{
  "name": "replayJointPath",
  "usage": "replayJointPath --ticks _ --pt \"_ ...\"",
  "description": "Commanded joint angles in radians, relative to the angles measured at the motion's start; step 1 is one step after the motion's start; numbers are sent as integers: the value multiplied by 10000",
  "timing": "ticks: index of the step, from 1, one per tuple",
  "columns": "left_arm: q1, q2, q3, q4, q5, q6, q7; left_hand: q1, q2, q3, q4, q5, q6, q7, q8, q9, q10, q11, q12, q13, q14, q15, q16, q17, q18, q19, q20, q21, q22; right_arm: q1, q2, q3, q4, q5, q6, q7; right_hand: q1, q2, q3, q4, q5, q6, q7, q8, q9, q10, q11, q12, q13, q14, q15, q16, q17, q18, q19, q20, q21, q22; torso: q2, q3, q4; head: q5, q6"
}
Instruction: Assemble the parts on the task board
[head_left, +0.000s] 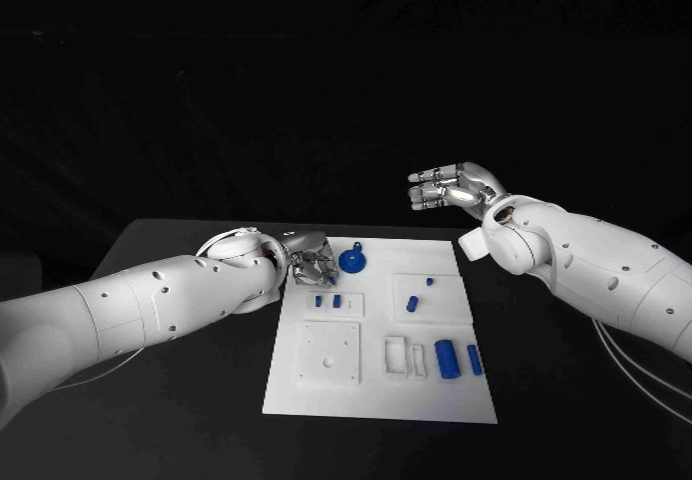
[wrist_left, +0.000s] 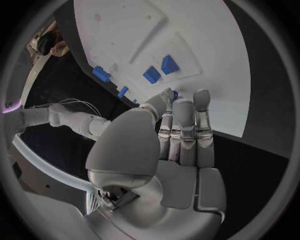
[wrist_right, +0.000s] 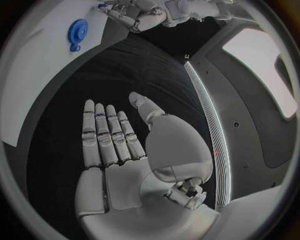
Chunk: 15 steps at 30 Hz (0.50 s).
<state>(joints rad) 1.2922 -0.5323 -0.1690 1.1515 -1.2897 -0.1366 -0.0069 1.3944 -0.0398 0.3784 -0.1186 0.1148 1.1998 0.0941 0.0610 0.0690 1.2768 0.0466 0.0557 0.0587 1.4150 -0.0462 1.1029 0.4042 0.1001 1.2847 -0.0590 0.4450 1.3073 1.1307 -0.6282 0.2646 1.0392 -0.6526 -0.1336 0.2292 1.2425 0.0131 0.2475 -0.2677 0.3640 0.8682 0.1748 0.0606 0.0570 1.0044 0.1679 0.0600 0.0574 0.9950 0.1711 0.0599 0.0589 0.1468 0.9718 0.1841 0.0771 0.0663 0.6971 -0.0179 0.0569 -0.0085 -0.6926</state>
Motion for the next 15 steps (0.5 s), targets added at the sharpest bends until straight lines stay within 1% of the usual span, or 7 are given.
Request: replayJointPath --ticks 1,11,15 --pt "-9 34 1 11 -44 36 62 6 19 21 16 32 -27 12 20 16 -71 -10 31 7 -29 6 -20 1 158 -63 -40 41 203 -2 12 3 18 -65 151 102 -11 43 59 24 37 39 26 -45 -8 54 6 -23 -2 -14 -26 3 12 121 -38 0 -29 -4 -1 2 0 0 2" --pt "-9 80 0 -66 -171 257 -44 23 16 36 1 4 -56 21 18 12 -116 7 30 6 -51 23 -25 1 158 -87 -29 45 206 -2 4 3 16 -65 152 98 -11 43 59 24 37 39 26 -45 -8 54 6 -23 -2 -14 -26 3 12 121 -38 0 -29 -4 1 -4 -4 2 -8" --pt "-12 116 -2 -100 -238 362 -90 31 15 43 -5 6 -67 25 17 11 -130 12 30 7 -60 31 -21 4 164 -100 -20 47 208 -2 1 3 18 -65 153 96 -11 43 59 24 37 39 26 -45 -8 54 6 -23 -2 -14 -26 3 12 121 -38 0 -29 -4 2 1 -2 0 -15"
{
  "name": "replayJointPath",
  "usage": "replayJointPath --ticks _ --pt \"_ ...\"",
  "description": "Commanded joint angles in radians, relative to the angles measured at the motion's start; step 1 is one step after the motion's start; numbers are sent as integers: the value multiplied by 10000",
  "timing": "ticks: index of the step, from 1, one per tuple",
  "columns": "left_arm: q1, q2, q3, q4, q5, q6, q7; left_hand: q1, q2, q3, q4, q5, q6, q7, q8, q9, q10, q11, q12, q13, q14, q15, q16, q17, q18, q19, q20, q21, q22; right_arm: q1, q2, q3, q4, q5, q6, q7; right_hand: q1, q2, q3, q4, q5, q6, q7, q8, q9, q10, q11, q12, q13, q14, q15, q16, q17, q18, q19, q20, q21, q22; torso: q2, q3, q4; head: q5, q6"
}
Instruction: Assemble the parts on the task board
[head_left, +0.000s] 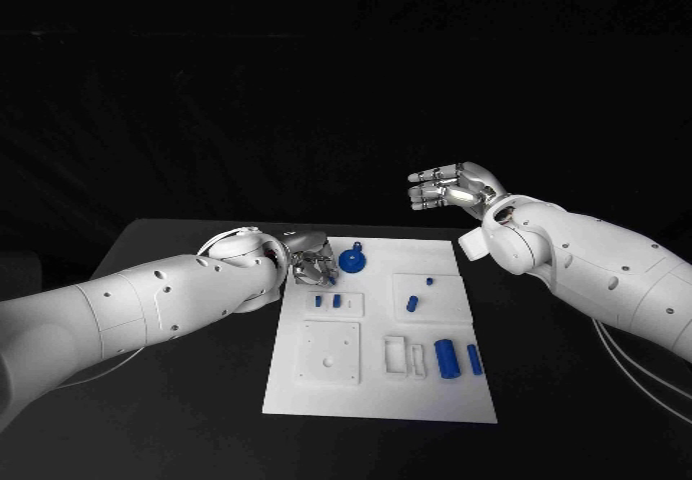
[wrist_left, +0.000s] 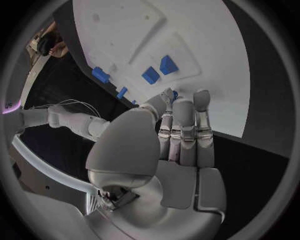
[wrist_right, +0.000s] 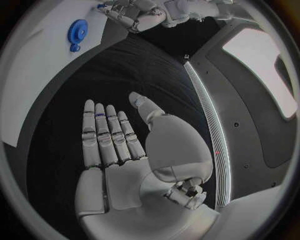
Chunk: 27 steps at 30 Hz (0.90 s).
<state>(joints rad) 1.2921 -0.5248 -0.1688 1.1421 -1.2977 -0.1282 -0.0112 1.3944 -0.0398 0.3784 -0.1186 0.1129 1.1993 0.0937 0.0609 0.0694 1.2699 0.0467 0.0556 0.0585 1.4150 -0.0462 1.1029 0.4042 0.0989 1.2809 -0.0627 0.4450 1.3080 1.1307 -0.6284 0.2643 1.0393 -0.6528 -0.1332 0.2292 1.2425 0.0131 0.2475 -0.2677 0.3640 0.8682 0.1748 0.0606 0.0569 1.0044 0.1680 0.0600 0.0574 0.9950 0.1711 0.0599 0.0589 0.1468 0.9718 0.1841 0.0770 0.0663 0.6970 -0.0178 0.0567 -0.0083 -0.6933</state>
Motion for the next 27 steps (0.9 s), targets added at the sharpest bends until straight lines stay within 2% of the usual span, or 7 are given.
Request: replayJointPath --ticks 1,17,27 --pt "-12 52 -4 -14 -182 299 -57 31 15 42 -5 25 -62 29 18 7 -60 11 31 8 -60 31 -21 4 176 -62 18 47 201 -2 3 6 18 -63 151 95 -11 43 60 24 37 39 26 -45 -8 55 5 -23 -2 -14 -26 3 12 121 -39 0 -29 -4 3 0 1 -2 -8" --pt "-75 234 -54 -70 -495 594 -66 74 18 56 -74 57 24 14 25 18 37 -14 36 11 -73 16 -9 11 194 -80 14 89 206 -2 21 6 18 -63 167 95 -22 31 116 40 39 45 28 -45 -8 58 4 -23 -2 -10 -29 4 13 122 -35 0 -29 -3 1 -3 9 -8 -57" --pt "-79 173 -86 -6 -657 407 73 119 6 -67 -251 39 250 -35 22 11 306 -98 39 14 -69 -24 -6 14 172 -126 -19 166 207 -2 11 6 22 -63 171 89 -22 31 116 40 39 45 28 -45 -8 58 4 -23 -2 -10 -29 4 13 122 -35 0 -29 -3 2 -9 10 8 -48"
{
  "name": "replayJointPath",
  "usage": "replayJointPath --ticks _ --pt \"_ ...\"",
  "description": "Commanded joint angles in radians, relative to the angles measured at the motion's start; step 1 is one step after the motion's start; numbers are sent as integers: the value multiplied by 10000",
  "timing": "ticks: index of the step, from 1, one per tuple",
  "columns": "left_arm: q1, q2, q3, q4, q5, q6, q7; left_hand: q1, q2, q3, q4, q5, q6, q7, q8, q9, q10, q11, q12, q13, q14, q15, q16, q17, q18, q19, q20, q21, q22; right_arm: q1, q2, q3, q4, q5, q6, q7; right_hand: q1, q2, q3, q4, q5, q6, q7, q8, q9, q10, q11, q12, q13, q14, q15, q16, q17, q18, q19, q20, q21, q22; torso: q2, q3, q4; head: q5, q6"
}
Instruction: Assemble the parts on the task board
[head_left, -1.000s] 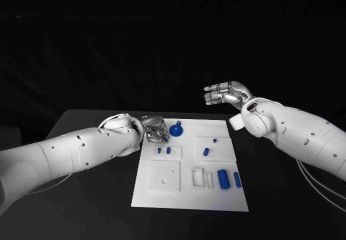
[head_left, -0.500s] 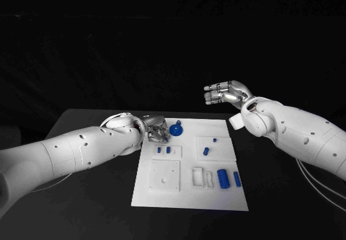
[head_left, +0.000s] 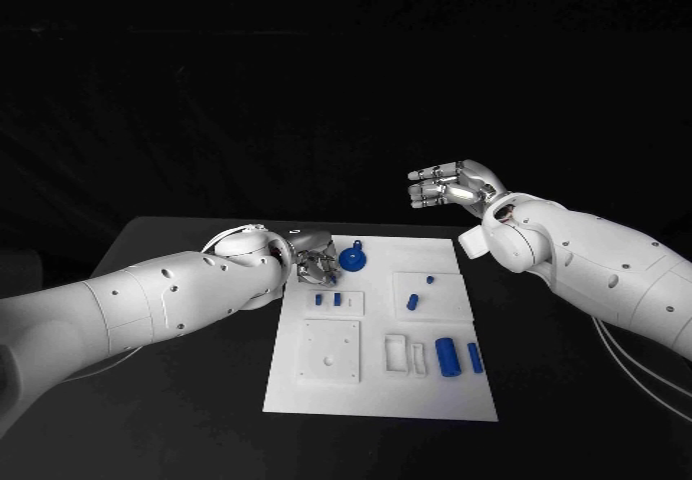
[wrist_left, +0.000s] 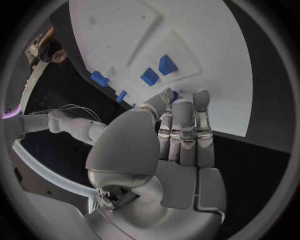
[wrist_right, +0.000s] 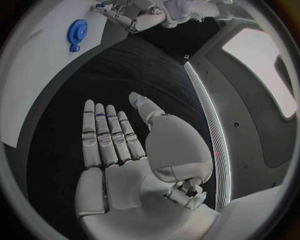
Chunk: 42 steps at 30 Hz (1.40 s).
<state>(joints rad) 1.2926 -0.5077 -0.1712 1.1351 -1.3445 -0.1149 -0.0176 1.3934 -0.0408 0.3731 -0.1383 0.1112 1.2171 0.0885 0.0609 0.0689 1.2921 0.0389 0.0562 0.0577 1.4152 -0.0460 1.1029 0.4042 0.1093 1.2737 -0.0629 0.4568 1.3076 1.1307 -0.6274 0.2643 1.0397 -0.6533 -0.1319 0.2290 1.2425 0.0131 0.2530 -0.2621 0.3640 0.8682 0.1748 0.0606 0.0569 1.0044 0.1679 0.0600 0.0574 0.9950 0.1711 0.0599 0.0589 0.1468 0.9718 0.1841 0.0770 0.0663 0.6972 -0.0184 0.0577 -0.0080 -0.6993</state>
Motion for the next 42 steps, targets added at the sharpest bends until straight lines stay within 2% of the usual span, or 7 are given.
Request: replayJointPath --ticks 1,8,20,25,30,33,42 --pt "-84 -15 -64 79 -197 218 162 132 15 -15 -59 58 69 17 21 15 83 -19 33 22 -71 -25 -5 14 68 -54 -17 50 211 -2 0 6 18 -58 159 91 -22 31 60 -16 40 45 28 -45 -8 58 5 -24 -2 -10 -29 4 13 122 -35 0 -29 -3 2 -2 0 3 11" --pt "-86 -76 -69 141 -212 -93 340 171 -28 -33 -139 51 0 34 16 1 32 8 33 21 -64 -3 -1 15 81 -68 -4 79 214 -2 -12 6 8 -58 156 93 -22 31 60 -16 40 45 28 -45 -8 58 5 -24 -2 -10 -29 4 13 122 -35 0 -29 -3 1 -5 4 -39 6" --pt "-90 -93 -70 177 -173 -426 532 108 -172 -176 -167 -127 -124 40 14 -4 -42 30 33 21 -77 3 -26 -3 84 -88 17 87 195 -2 0 6 -4 -58 161 95 -33 34 57 6 42 50 27 -44 -7 55 5 -23 -1 -14 -28 2 12 121 -38 0 -31 -4 0 -2 -1 -35 3" --pt "-94 -96 -70 187 -159 -528 568 51 -297 -340 -122 -47 -184 26 18 -4 11 4 46 23 -91 -29 -36 -3 31 -71 -13 38 179 -2 3 6 -11 -58 163 97 -33 34 57 6 42 50 27 -44 -7 55 5 -23 -1 -14 -28 2 12 121 -38 0 -31 -4 -1 -4 -3 -31 3" --pt "-99 -99 -70 205 -142 -561 608 125 -268 -721 -84 104 -226 20 18 -9 35 -15 69 26 -108 -58 -50 16 -62 -41 -74 -65 175 -2 6 6 -17 -58 166 98 -33 34 57 6 42 50 27 -44 -7 55 5 -23 -1 -14 -28 2 12 121 -38 0 -31 -4 0 -6 1 -48 -65" --pt "-101 -102 -70 215 -119 -582 635 131 -262 -858 -68 110 -236 13 16 -10 29 -15 67 26 -115 -58 -69 21 -78 -22 -76 -123 178 -2 7 6 -21 -58 167 98 -33 34 57 6 42 50 27 -44 -7 55 5 -23 -1 -14 -28 2 12 121 -38 0 -31 -4 4 -4 0 -50 -45" --pt "-104 -106 -70 211 -79 -454 572 37 -370 -968 -35 116 -399 35 10 -20 -110 35 63 24 -151 -22 -83 31 -86 -23 -49 -194 176 -2 4 6 -17 -58 165 98 -33 34 57 6 42 50 27 -44 -7 55 5 -23 -1 -14 -28 2 12 121 -38 0 -31 -4 0 3 -7 -31 -84"
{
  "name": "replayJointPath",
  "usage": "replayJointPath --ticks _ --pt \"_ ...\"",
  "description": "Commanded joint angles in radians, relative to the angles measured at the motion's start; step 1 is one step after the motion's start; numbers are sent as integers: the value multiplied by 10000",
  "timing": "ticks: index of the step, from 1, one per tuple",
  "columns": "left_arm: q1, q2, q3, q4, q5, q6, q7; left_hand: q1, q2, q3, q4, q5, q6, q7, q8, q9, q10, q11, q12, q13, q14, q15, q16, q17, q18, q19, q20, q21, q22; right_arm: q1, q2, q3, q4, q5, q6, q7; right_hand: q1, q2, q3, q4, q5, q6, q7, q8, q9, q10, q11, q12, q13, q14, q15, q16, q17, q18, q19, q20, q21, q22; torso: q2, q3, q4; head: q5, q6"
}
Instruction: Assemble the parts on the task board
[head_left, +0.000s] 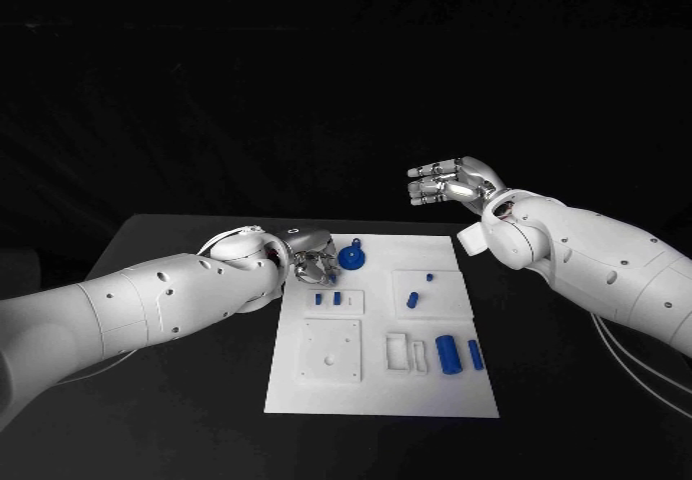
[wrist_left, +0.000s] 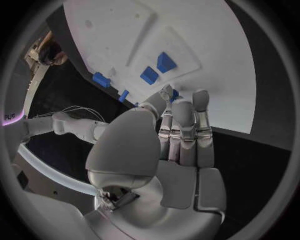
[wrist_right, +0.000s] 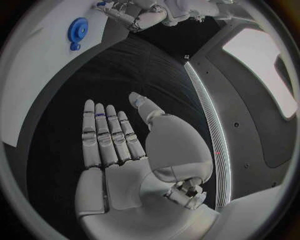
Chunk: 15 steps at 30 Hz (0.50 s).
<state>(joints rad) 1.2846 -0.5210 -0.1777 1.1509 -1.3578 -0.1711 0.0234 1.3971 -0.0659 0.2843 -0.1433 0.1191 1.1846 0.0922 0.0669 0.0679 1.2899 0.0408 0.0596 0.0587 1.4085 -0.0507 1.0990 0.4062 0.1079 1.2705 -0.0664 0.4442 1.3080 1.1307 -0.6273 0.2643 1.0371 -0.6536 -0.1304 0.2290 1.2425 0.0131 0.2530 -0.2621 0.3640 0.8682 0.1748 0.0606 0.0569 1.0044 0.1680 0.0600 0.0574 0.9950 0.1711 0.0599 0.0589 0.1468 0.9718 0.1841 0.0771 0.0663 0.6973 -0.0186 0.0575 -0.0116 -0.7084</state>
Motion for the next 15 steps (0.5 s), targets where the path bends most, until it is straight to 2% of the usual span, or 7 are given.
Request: replayJointPath --ticks 1,6,15 --pt "-25 28 -5 47 59 155 128 -18 -141 -91 29 15 -142 4 -53 -14 -156 37 25 13 -106 35 -52 12 -70 4 -4 -89 172 -2 2 6 9 -55 150 97 -32 34 57 6 42 50 27 -44 -7 55 5 -23 -2 -15 -28 2 12 120 -39 0 -31 -4 -2 5 -7 1 9" --pt "-25 25 -5 24 90 258 24 -51 -210 -98 77 -88 -334 19 -47 -12 -591 171 26 11 -170 126 -82 -2 -33 -18 68 -171 165 -2 -4 6 12 -55 148 98 -32 34 57 6 42 50 27 -44 -7 55 5 -23 -2 -15 -28 2 12 120 -39 0 -31 -4 -2 9 -8 14 -15" --pt "-29 8 -4 35 145 213 47 -37 -337 -56 123 -71 -559 7 -45 -8 -777 231 23 8 -177 171 -73 -16 43 29 132 -256 175 -2 -6 6 11 -55 151 104 -32 34 57 6 42 50 27 -44 -7 55 5 -23 -2 -15 -28 2 12 120 -39 0 -31 -4 2 2 -13 -34 7"
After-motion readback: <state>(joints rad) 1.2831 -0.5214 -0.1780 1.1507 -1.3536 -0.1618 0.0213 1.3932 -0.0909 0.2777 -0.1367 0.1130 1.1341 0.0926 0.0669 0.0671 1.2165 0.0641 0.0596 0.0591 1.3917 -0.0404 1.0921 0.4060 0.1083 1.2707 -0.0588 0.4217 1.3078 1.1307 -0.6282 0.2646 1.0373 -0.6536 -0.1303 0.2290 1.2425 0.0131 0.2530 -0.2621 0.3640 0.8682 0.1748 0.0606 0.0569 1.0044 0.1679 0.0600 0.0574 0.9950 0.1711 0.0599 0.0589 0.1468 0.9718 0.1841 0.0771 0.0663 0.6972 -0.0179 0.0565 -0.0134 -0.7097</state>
